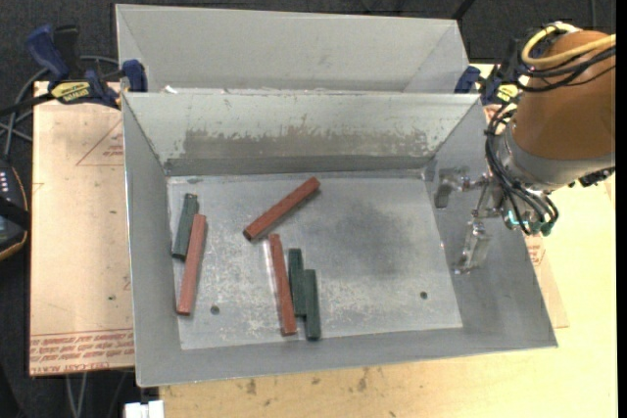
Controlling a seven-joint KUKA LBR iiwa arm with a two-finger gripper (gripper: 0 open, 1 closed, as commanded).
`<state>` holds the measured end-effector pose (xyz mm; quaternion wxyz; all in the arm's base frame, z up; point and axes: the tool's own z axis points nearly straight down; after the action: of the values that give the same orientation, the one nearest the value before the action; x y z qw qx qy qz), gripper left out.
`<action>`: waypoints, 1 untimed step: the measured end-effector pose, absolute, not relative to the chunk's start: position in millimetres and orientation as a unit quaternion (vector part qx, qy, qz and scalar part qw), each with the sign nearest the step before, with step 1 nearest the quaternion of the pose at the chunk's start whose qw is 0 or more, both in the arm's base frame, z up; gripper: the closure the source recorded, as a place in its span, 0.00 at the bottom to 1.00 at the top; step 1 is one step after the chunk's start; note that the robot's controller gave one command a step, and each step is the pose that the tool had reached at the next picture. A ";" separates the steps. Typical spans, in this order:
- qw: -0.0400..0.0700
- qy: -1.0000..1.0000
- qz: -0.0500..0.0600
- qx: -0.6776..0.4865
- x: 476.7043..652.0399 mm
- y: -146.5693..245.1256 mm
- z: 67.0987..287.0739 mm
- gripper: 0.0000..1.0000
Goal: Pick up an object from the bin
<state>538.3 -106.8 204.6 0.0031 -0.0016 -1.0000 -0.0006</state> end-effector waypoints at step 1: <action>-0.002 -1.000 -0.002 0.016 573.3 -38.5 185.2 0.00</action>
Offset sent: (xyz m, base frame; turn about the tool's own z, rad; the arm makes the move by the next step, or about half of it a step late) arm 0.0332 0.0626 -0.0178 -0.0263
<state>573.3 -38.5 185.2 -0.0017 0.0160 -0.9999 -0.0018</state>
